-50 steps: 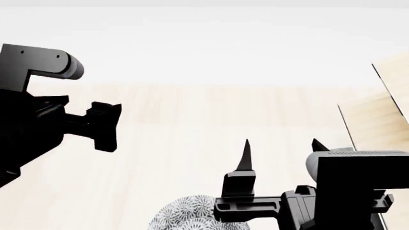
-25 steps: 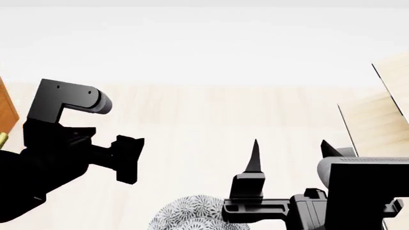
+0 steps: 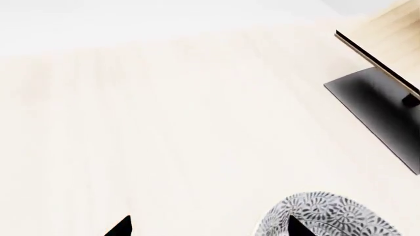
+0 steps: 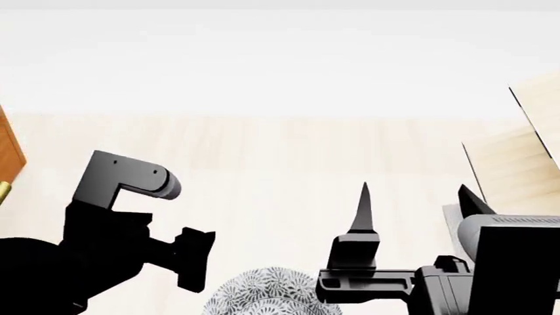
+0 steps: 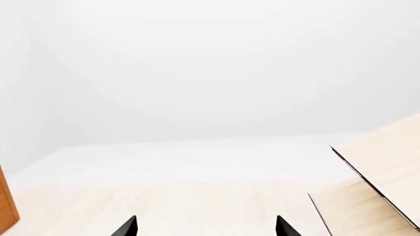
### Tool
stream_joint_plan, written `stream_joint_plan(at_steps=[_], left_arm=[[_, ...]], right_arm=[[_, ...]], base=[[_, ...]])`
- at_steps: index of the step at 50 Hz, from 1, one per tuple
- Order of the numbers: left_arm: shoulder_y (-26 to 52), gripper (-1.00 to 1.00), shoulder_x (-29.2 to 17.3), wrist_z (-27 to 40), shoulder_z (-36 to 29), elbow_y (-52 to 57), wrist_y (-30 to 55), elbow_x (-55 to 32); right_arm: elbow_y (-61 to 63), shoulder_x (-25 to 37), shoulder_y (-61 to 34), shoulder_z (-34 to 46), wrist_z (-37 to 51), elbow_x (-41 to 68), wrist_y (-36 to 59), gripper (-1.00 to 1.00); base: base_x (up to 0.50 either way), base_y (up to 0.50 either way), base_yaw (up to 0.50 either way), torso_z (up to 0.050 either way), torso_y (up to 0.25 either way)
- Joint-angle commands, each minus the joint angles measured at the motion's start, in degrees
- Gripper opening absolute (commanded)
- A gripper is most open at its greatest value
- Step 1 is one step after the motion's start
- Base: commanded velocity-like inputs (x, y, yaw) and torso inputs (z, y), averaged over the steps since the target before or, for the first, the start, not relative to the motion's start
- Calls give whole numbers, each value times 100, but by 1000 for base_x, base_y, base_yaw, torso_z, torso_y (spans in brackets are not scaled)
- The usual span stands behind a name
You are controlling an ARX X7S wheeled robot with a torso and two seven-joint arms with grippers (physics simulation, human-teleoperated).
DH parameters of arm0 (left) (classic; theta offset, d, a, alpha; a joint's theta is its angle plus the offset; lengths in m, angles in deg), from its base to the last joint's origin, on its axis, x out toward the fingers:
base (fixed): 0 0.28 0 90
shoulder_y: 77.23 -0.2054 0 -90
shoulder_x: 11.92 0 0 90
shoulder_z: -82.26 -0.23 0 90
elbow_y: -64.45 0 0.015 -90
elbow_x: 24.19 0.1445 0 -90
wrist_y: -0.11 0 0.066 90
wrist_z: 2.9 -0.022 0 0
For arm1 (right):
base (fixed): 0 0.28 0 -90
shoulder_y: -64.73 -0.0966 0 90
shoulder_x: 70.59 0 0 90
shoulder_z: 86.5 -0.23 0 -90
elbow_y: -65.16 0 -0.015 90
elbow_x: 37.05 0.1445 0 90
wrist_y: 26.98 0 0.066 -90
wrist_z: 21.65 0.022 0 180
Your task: Close the top drawer of the cabinet and put the bowl on top of it.
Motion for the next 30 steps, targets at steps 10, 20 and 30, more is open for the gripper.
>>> stream_joint_plan(at_steps=[10, 20, 30], left_arm=[[-241, 100, -59, -55, -230, -27, -173, 34], [-281, 100, -2, -89, -333, -115, -219, 21], [-375, 100, 16, -224, -547, -348, -424, 115]], right_arm=[[-13, -37, -370, 232, 67, 103, 104, 100], [-43, -19, -313, 239, 26, 49, 37, 100], [-73, -25, -384, 287, 49, 70, 44, 100]], base=[[0, 0, 0, 0, 0], [0, 0, 0, 0, 0], [0, 0, 0, 0, 0]])
